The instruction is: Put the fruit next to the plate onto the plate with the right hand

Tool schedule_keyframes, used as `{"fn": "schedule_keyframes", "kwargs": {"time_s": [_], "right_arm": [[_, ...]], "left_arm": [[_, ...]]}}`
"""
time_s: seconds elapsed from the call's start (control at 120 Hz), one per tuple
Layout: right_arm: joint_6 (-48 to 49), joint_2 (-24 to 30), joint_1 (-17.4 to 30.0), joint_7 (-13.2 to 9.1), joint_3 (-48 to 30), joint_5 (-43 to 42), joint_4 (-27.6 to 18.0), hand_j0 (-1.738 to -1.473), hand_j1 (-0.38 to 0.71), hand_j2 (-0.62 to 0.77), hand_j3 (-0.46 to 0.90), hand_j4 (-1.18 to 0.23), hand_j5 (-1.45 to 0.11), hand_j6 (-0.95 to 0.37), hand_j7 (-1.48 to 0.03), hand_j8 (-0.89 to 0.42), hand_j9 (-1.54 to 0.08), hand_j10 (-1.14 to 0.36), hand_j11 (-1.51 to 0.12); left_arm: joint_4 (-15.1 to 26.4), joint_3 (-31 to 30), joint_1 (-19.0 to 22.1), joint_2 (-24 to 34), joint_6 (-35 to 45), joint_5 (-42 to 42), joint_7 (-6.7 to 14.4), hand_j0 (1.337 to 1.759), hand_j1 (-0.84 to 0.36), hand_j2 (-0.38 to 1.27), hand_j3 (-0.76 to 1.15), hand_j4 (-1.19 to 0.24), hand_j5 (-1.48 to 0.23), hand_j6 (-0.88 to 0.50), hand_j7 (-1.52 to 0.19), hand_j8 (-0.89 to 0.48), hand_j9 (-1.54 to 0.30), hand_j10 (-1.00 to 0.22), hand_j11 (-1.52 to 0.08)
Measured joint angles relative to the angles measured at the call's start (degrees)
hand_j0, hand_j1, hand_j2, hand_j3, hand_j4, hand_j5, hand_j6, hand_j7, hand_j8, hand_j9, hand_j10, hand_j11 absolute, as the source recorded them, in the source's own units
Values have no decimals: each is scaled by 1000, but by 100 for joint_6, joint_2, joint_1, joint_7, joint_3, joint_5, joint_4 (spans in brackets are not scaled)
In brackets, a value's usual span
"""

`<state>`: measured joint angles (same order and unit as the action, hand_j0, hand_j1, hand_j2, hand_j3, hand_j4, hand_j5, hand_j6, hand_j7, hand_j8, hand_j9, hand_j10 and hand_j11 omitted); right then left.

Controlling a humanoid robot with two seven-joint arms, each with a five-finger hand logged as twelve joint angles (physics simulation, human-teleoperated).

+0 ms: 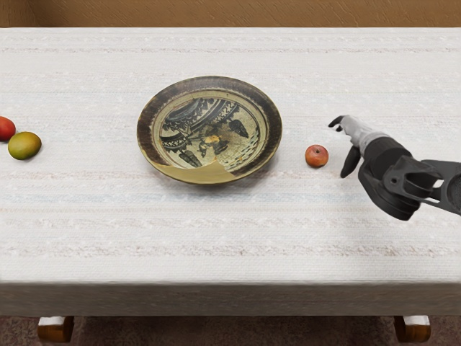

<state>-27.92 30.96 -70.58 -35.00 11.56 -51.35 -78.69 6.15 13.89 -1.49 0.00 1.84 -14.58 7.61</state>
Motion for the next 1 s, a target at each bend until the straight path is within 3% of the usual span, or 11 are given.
{"fn": "schedule_keyframes", "kwargs": {"time_s": [0.358,0.575,1.0], "right_arm": [[-414,-573,287,0,72,-229,550,-1658,-25,-52,0,-274,-354,-275,-353,-274,-354,-274,-353],[-411,-644,286,0,10,-179,538,-1658,-14,-54,0,-283,-365,-284,-365,-283,-365,-282,-365],[-296,-866,278,0,-62,16,569,-1658,142,-80,0,-412,-534,-413,-534,-412,-534,-412,-534]], "left_arm": [[0,3,0,0,0,2,0,1658,349,0,0,-1,0,-1,0,-1,0,0,0],[0,3,9,0,0,4,-1,1658,349,0,0,-1,0,-1,0,-1,0,0,0],[0,2,9,0,0,6,0,1658,349,0,0,-1,0,-1,0,-1,0,0,0]]}}
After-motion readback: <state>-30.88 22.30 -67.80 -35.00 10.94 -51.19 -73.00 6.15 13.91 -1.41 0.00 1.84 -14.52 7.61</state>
